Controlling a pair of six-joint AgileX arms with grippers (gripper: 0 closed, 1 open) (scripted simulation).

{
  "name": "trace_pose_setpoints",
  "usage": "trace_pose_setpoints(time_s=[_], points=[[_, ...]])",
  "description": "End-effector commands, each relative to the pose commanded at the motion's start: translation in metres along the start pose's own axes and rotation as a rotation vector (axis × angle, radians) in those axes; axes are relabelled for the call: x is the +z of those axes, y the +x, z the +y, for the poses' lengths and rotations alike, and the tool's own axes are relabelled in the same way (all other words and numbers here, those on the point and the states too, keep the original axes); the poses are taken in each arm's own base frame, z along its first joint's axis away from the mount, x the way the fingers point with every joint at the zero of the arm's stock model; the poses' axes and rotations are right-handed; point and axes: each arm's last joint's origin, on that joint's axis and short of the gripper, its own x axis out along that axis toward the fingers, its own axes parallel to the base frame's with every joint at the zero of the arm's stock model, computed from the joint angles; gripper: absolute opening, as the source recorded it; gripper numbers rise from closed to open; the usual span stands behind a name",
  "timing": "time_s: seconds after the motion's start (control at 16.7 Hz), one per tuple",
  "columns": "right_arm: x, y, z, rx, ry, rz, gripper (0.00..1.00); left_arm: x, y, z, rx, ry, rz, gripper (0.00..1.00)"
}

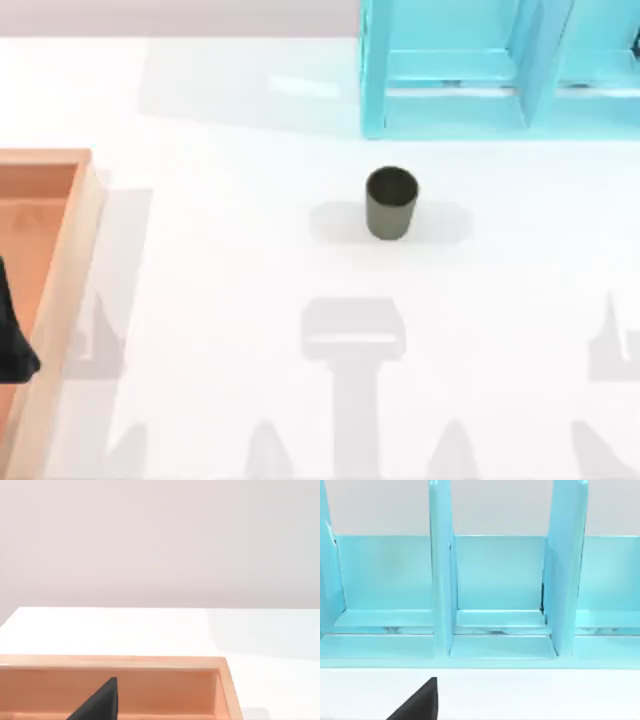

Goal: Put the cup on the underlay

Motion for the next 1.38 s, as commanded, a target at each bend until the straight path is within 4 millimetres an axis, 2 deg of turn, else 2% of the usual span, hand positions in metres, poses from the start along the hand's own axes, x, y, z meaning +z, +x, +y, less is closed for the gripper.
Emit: trace_pose_setpoints(time_s=[0.18, 0.36, 0.54, 0.72, 0.84, 1.02, 1.2, 1.38], points=[[0.002, 0.0, 0.0, 0.001, 0.009, 0.006, 1.0, 0.0, 0.0, 0.0, 0.0, 0.0, 0.0, 1.0], [0.019, 0.001, 0.001, 0.01, 0.09, 0.061, 1.0, 0.0, 0.0, 0.0, 0.0, 0.0, 0.0, 1.0], [0.052, 0.007, 0.004, 0.027, 0.246, 0.186, 1.0, 0.0, 0.0, 0.0, 0.0, 0.0, 0.0, 1.0], [0.092, 0.026, 0.01, 0.024, 0.453, 0.393, 1.0, 0.0, 0.0, 0.0, 0.0, 0.0, 0.0, 1.0], [0.115, 0.05, 0.017, -0.012, 0.608, 0.575, 1.0, 0.0, 0.0, 0.0, 0.0, 0.0, 0.0, 1.0], [0.137, 0.101, 0.034, -0.15, 0.839, 0.885, 1.0, 0.0, 0.0, 0.0, 0.0, 0.0, 0.0, 1.0], [0.139, 0.164, 0.061, -0.389, 1.021, 1.174, 1.0, 0.0, 0.0, 0.0, 0.0, 0.0, 0.0, 1.0], [0.127, 0.224, 0.097, -0.669, 1.127, 1.364, 1.0, 0.0, 0.0, 0.0, 0.0, 0.0, 0.0, 1.0]])
